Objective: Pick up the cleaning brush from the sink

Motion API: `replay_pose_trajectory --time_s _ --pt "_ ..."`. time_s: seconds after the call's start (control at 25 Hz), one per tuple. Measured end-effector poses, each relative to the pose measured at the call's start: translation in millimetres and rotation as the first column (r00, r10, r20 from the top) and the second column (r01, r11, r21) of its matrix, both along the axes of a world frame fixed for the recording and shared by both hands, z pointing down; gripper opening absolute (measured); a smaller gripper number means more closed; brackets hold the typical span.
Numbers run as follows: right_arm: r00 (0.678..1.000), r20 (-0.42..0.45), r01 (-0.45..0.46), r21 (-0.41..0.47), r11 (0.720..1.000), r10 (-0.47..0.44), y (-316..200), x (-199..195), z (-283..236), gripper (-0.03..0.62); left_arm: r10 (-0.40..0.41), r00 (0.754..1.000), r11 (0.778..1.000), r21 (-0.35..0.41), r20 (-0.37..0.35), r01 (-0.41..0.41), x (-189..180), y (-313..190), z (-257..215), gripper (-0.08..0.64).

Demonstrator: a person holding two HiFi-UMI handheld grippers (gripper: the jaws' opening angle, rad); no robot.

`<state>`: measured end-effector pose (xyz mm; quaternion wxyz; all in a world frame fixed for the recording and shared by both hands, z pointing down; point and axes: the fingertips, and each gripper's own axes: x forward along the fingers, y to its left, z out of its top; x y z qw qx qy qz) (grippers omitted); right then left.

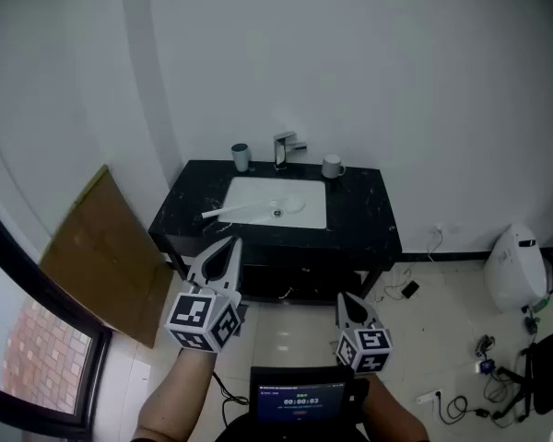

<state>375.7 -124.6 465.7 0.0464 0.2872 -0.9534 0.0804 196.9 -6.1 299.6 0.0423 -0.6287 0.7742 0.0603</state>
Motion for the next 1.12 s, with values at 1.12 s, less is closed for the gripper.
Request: replay_pose_trajectory --time_s 1.12 --pt "0.994 0.084 0.067 0.044 0.997 -0.07 33 -278 -46 0.002 0.053 0.998 0.998 -0.029 0.033 -0.052 -230 48 4 0.011"
